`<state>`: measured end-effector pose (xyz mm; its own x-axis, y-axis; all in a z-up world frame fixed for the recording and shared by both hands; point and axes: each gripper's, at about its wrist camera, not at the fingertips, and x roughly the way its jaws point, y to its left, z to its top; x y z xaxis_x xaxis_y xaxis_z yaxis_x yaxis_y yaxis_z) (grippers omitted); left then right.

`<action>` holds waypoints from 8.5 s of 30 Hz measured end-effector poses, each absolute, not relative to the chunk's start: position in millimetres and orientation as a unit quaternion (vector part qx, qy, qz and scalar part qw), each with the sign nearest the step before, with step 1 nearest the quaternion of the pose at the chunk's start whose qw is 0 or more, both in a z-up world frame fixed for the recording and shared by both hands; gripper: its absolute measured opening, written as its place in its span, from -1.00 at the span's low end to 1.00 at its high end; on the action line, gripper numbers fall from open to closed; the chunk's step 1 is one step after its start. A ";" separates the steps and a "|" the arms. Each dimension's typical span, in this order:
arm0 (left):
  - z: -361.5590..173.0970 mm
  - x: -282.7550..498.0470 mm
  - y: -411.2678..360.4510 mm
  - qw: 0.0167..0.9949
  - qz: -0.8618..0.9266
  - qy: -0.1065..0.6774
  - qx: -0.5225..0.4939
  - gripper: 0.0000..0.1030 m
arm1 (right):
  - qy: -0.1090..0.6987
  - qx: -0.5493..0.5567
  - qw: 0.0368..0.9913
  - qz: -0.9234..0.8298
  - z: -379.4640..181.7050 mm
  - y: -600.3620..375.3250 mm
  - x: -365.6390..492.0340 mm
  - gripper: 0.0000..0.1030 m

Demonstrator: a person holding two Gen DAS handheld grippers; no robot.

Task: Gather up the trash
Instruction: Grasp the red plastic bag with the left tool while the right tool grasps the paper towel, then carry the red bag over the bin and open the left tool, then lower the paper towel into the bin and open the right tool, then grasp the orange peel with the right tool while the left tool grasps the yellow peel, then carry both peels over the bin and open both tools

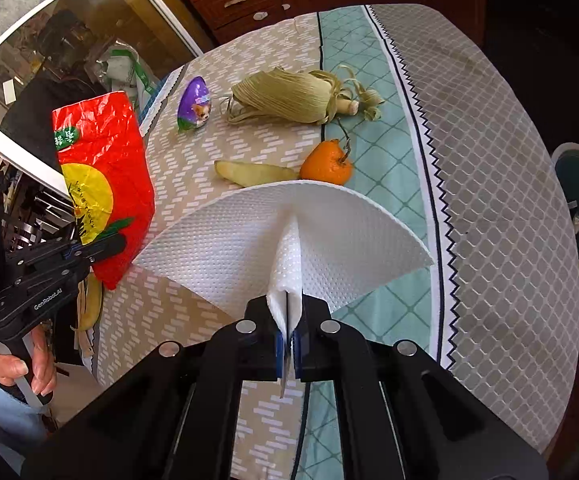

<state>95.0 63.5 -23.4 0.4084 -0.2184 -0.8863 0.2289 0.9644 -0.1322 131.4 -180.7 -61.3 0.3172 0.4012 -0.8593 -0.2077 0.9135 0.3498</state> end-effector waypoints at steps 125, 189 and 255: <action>-59.3 165.1 80.0 0.814 -0.098 0.569 -0.069 0.92 | 0.573 0.074 0.806 0.129 -82.1 -191.5 222.9 0.68; -76.7 193.5 -111.8 0.808 -0.187 0.556 0.054 -0.88 | 0.527 0.201 0.819 0.109 -91.4 -316.1 177.3 -0.60; -98.7 201.4 -335.0 0.748 -0.299 0.579 0.129 0.89 | 0.502 0.266 0.819 -0.082 -94.1 -524.2 159.5 0.54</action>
